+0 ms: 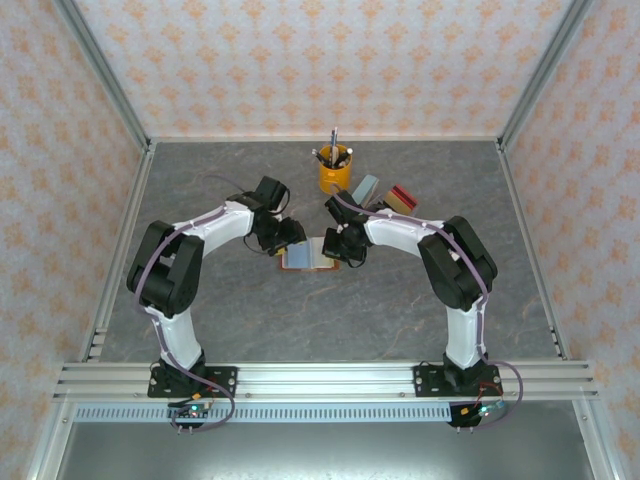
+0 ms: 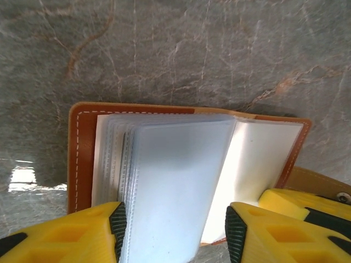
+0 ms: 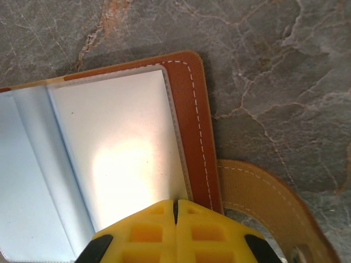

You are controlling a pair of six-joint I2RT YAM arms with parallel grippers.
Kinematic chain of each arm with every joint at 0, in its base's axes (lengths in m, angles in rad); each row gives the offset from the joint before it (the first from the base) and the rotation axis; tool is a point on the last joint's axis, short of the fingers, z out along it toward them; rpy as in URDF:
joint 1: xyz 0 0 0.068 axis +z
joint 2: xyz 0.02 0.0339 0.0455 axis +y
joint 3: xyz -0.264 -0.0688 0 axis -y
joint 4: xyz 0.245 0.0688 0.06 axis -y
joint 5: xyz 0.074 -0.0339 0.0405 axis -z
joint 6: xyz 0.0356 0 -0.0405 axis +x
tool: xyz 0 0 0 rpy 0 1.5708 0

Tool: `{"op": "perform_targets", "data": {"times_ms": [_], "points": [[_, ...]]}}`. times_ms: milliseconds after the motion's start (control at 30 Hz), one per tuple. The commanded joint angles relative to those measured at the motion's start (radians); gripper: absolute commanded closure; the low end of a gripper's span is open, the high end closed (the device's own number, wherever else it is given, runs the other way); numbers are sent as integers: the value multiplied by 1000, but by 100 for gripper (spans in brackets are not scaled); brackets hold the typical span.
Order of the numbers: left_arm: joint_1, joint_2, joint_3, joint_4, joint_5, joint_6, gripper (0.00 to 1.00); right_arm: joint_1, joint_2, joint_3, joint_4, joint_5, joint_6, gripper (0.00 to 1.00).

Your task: Take the credit cards out of the card holder

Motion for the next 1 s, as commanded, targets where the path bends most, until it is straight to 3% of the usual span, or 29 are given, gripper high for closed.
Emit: {"op": "perform_targets", "data": {"times_ms": [0, 100, 500, 967], "points": [[-3, 12, -8, 9, 28, 20, 49, -9, 35, -17, -10, 35, -15, 100], [-2, 22, -10, 12, 31, 19, 52, -9, 36, -20, -7, 33, -16, 100], [-3, 59, -3, -13, 0, 26, 47, -9, 42, -28, -1, 27, -16, 100], [-26, 120, 21, 59, 181, 50, 49, -9, 51, -31, 9, 6, -15, 100]]}}
